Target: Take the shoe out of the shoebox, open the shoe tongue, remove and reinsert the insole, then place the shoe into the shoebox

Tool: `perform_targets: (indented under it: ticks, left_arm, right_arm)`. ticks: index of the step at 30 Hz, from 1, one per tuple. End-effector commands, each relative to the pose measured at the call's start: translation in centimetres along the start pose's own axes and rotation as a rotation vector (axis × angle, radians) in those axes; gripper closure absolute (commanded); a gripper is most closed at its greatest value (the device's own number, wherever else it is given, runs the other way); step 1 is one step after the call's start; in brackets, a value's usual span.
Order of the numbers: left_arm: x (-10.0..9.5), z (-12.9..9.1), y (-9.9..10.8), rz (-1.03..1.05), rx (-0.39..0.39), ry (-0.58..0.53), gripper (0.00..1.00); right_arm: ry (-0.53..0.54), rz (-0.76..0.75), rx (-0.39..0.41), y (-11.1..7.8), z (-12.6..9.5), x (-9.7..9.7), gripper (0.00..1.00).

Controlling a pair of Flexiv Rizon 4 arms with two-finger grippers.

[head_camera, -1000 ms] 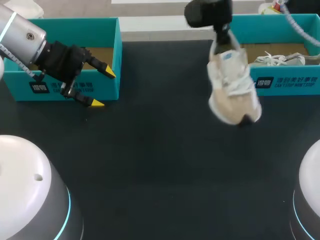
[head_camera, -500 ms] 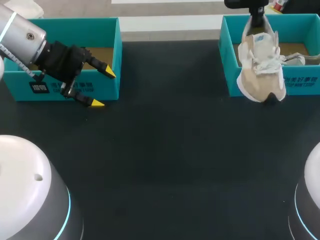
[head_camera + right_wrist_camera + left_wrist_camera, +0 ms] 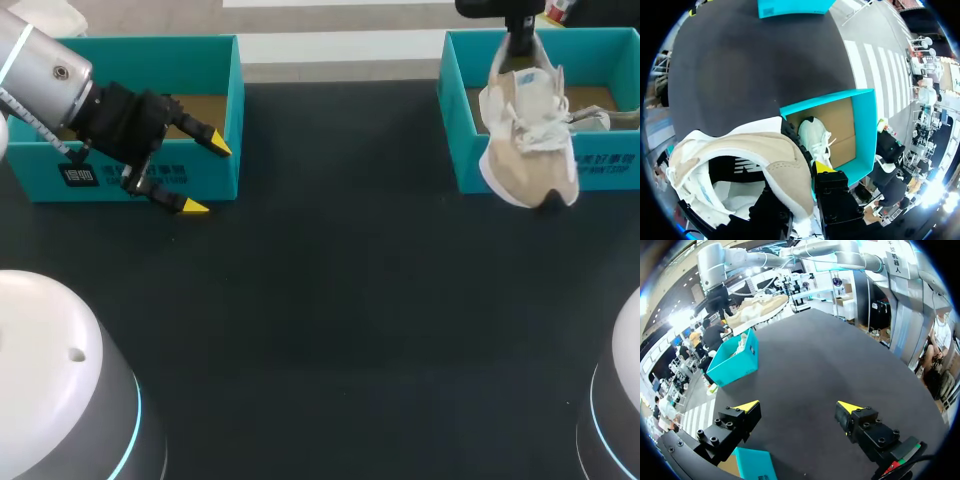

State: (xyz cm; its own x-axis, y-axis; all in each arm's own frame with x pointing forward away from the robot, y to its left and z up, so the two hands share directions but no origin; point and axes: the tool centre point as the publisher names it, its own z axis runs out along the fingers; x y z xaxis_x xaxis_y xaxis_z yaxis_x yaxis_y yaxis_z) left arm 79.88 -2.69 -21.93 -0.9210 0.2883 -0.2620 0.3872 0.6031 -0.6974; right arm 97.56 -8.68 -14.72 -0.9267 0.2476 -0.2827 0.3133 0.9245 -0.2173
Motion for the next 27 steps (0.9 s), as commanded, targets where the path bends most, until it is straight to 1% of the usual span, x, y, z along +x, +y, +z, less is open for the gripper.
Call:
perform_targets:
  ticks: [1,2,3,5,8,10,12,14,18,20,21,22,25,27]
  left_arm:
    - [0.0,0.0,0.0,0.0,-0.002,0.003,0.0]
    - [0.0,0.0,0.0,0.0,-0.002,0.003,0.0]
    - [0.0,0.0,0.0,0.0,-0.002,0.003,0.0]
    - [0.0,0.0,0.0,0.0,-0.002,0.003,0.0]
    - [0.0,0.0,0.0,0.0,-0.002,0.003,0.0]
    - [0.0,0.0,0.0,0.0,-0.002,0.003,0.0]
    - [0.0,0.0,0.0,0.0,-0.002,0.003,0.0]
    - [0.0,0.0,0.0,0.0,-0.002,0.003,0.0]
    - [0.0,0.0,0.0,0.0,-0.002,0.003,0.0]
    - [0.0,0.0,0.0,0.0,-0.002,0.003,0.0]
    - [0.0,0.0,0.0,0.0,-0.002,0.003,0.0]
    - [0.0,0.0,0.0,0.0,-0.002,0.003,0.0]
    - [0.0,0.0,0.0,0.0,-0.002,0.003,0.0]
    - [0.0,0.0,0.0,0.0,-0.002,0.003,0.0]
  right_arm:
    - [0.0,-0.001,-0.002,-0.1,-0.1,0.0,1.0]
    - [0.011,0.011,0.014,-0.5,0.3,-0.7,1.0]
    - [0.003,0.015,0.013,-0.8,0.7,-1.3,1.0]
    - [0.023,0.06,-0.002,-1.6,1.6,-2.7,1.0]
    - [0.02,0.047,0.001,-2.5,3.3,-4.5,1.0]
    - [0.004,0.05,-0.013,-3.2,4.1,-5.9,1.0]
    - [-0.017,0.028,-0.017,-3.8,4.7,-7.3,1.0]
    - [-0.02,0.004,-0.005,-4.8,5.5,-8.9,1.0]
    - [-0.019,-0.055,0.031,-7.1,7.3,-11.7,1.0]
    - [-0.037,-0.071,0.026,-8.2,8.1,-13.1,1.0]
    - [-0.029,-0.076,0.034,-8.7,8.5,-13.8,1.0]
    - [-0.038,-0.102,0.041,-9.1,8.8,-14.5,1.0]
    - [-0.05,-0.112,0.027,-10.2,9.5,-16.7,1.0]
    - [-0.038,-0.123,0.033,-10.8,10.1,-17.8,1.0]
